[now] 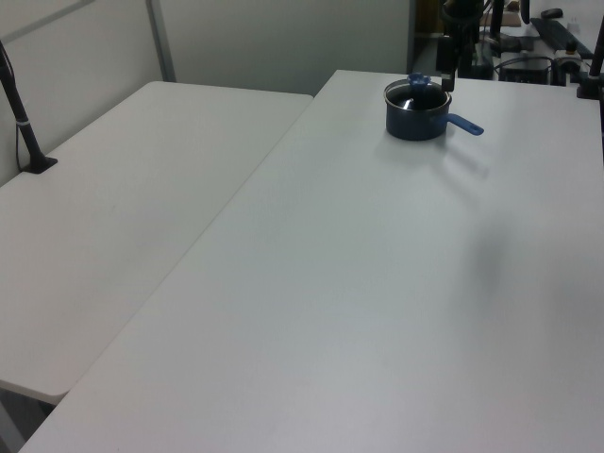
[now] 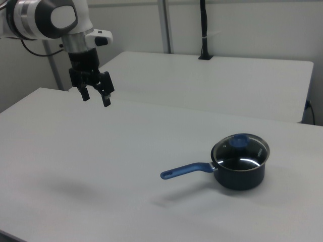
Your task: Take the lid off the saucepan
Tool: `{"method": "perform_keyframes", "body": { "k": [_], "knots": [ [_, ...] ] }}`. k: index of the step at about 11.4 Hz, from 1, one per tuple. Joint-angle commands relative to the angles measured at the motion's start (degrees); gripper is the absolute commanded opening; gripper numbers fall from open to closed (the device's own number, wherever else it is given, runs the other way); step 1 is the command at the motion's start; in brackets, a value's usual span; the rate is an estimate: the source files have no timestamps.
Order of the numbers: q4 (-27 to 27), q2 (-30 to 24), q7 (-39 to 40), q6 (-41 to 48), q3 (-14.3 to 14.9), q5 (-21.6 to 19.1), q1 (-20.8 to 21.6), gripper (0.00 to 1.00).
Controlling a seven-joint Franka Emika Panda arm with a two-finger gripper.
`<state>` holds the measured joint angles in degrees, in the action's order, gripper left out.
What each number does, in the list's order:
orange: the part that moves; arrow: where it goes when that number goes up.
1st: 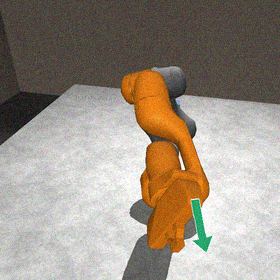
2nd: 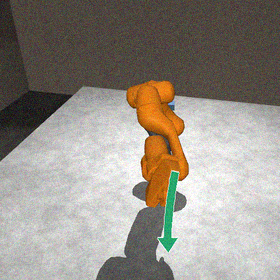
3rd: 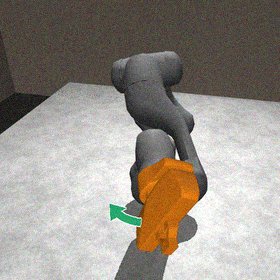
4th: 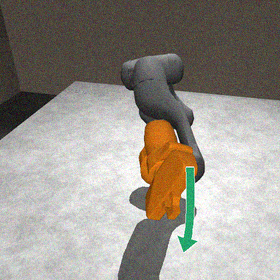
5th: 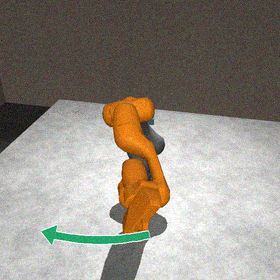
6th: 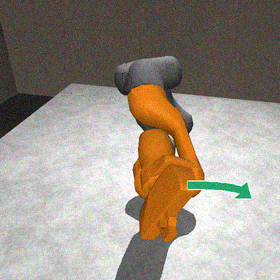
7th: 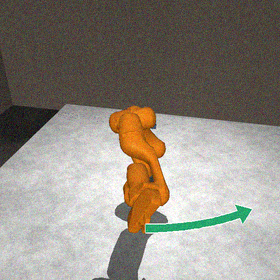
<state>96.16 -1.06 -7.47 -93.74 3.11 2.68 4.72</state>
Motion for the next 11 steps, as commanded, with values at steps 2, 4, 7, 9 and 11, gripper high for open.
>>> {"method": "perform_keyframes", "body": {
  "k": [2, 4, 7, 9, 11],
  "knots": [
    [-0.36, 0.0, 1.76, -1.01, 0.84, 0.66, 0.11, 1.0],
    [-0.36, 0.0, 1.76, -1.01, 0.84, 0.66, 0.11, 1.0],
    [-0.27, 0.09, 1.76, -1.01, 0.84, 0.66, 0.11, 1.0],
    [-0.27, 0.53, 1.93, -1.97, 0.93, 0.57, -1.19, 1.0],
    [-0.36, 3.15, 1.94, -6.79, 0.93, 0.57, -4.61, 1.0]
  ]
}}
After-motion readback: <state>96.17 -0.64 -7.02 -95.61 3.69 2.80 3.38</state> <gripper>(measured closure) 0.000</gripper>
